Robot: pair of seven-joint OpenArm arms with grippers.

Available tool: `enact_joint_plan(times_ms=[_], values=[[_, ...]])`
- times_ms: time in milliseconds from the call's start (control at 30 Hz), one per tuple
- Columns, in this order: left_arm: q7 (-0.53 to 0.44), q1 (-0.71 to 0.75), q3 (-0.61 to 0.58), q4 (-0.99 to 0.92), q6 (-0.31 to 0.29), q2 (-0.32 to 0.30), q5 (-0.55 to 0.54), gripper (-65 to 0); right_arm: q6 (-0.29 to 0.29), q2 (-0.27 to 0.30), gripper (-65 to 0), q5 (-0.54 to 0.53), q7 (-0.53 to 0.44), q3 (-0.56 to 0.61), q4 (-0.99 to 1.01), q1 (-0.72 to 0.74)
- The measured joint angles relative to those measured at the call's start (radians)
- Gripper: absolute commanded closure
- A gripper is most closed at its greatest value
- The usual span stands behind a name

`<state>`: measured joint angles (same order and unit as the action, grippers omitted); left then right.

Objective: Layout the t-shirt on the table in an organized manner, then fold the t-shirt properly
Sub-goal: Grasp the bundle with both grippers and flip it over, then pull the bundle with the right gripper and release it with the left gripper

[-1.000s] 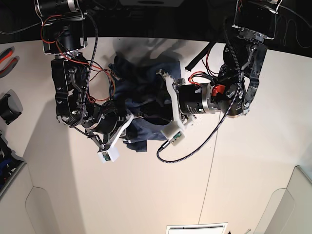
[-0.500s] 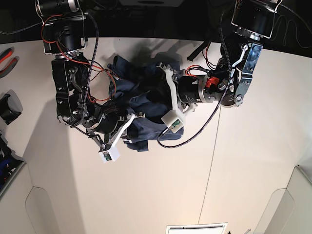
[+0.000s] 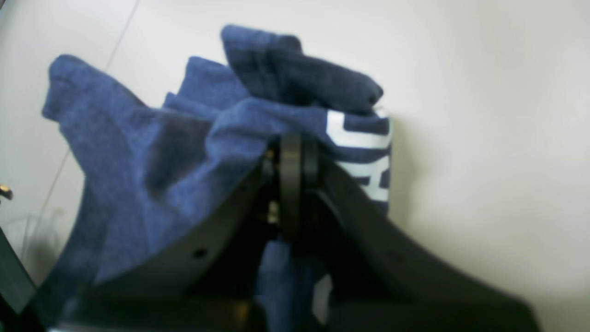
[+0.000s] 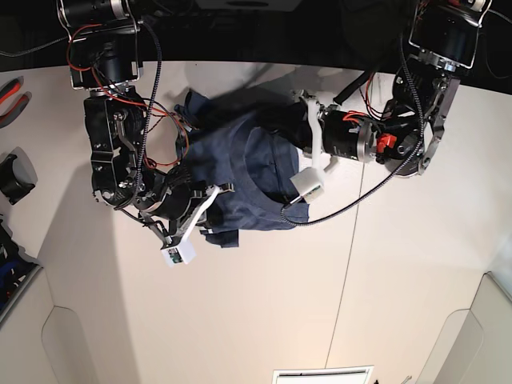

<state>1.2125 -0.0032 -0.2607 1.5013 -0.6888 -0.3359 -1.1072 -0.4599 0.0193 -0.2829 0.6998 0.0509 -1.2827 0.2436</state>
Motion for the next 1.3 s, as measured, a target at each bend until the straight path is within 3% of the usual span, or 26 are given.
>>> enact_joint_plan(times_ms=[133, 400, 567, 700, 867, 1100, 1200, 1300], values=[[-0.001, -0.001, 0.001, 0.000, 0.000, -0.050, -0.055, 0.0, 0.000, 0.000, 0.0, 0.000, 0.000, 0.000, 0.000, 0.000], [0.012, 0.000, 0.007, 0.000, 0.000, -0.058, -0.052, 0.0, 0.000, 0.000, 0.0, 0.000, 0.000, 0.000, 0.000, 0.000], [0.007, -0.003, 0.007, 0.000, 0.000, -0.076, 0.104, 0.0, 0.000, 0.000, 0.0, 0.000, 0.000, 0.000, 0.000, 0.000], [0.006, -0.003, 0.007, 0.000, 0.000, -0.101, 0.116, 0.0, 0.000, 0.000, 0.0, 0.000, 0.000, 0.000, 0.000, 0.000], [-0.002, -0.006, 0.007, 0.000, 0.000, -0.102, 0.116, -14.8, 0.000, 0.000, 0.0, -0.001, 0.000, 0.000, 0.000, 0.000], [-0.054, -0.067, 0.007, 0.000, 0.000, -0.102, 0.129, -15.3, 0.000, 0.000, 0.0, -0.002, 0.011, 0.000, 0.000, 0.000], [-0.057, -0.080, 0.007, 0.000, 0.000, -0.102, 0.177, -15.3, 0.000, 0.000, 0.0, -0.001, 0.012, 0.000, 0.000, 0.000], [-0.121, -0.095, 0.023, 0.000, 0.000, -0.098, 0.235, -14.4, 0.000, 0.000, 0.0, -0.001, 0.012, 0.000, 0.000, 0.000]])
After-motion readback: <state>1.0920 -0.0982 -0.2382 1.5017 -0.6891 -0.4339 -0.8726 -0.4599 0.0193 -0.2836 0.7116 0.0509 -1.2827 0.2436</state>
